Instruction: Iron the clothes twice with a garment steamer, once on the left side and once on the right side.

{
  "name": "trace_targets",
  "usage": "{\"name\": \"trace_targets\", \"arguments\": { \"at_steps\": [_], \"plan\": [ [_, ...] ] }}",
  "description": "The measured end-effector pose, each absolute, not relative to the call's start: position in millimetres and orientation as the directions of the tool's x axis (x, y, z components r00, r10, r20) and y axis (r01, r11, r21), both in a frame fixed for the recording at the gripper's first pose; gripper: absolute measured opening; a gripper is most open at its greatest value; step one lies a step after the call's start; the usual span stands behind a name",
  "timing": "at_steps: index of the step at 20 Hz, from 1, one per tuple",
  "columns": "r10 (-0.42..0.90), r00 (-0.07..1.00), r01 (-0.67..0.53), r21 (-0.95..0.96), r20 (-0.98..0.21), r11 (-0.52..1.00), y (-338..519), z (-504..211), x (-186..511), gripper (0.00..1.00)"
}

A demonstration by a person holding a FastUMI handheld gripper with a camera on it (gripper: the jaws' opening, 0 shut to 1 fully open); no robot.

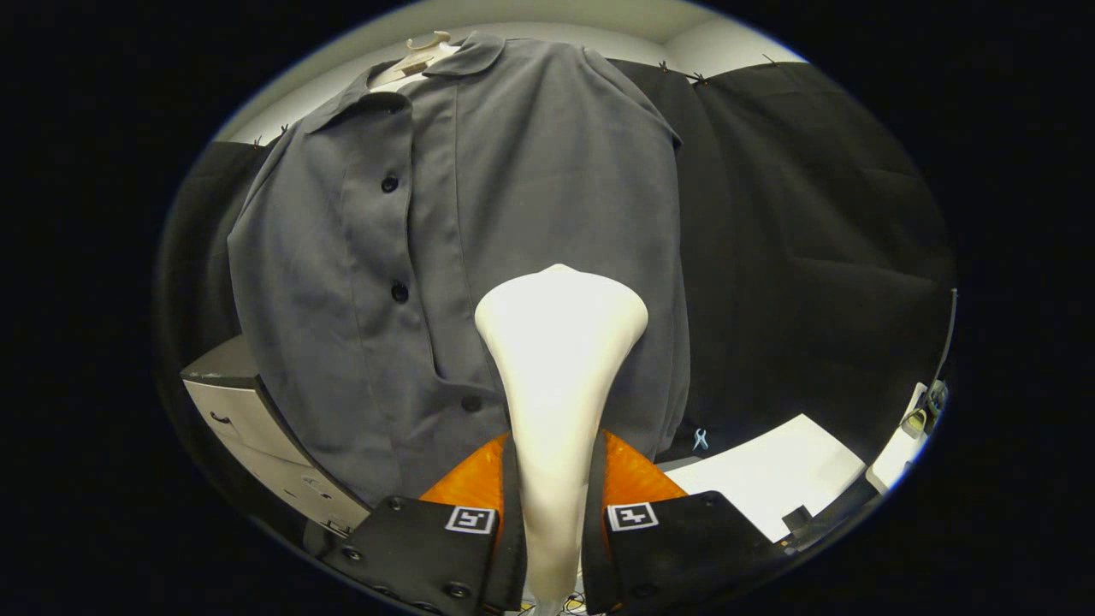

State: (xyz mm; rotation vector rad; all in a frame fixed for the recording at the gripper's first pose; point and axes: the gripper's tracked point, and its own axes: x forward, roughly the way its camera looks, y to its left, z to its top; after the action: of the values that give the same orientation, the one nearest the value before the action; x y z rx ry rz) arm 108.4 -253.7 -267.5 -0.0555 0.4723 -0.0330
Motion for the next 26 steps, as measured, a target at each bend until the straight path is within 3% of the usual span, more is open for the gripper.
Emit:
{"name": "trace_targets", "arguments": {
  "at_steps": [12,26],
  "plan": [
    [-0.086,0.825,0.067,-0.055,-0.559,0.996,-273,-355,66,0.34],
    [-0.111,0.786,0.101,-0.051,-0.608,0.994,-282,-366,44,0.34]
  ]
}}
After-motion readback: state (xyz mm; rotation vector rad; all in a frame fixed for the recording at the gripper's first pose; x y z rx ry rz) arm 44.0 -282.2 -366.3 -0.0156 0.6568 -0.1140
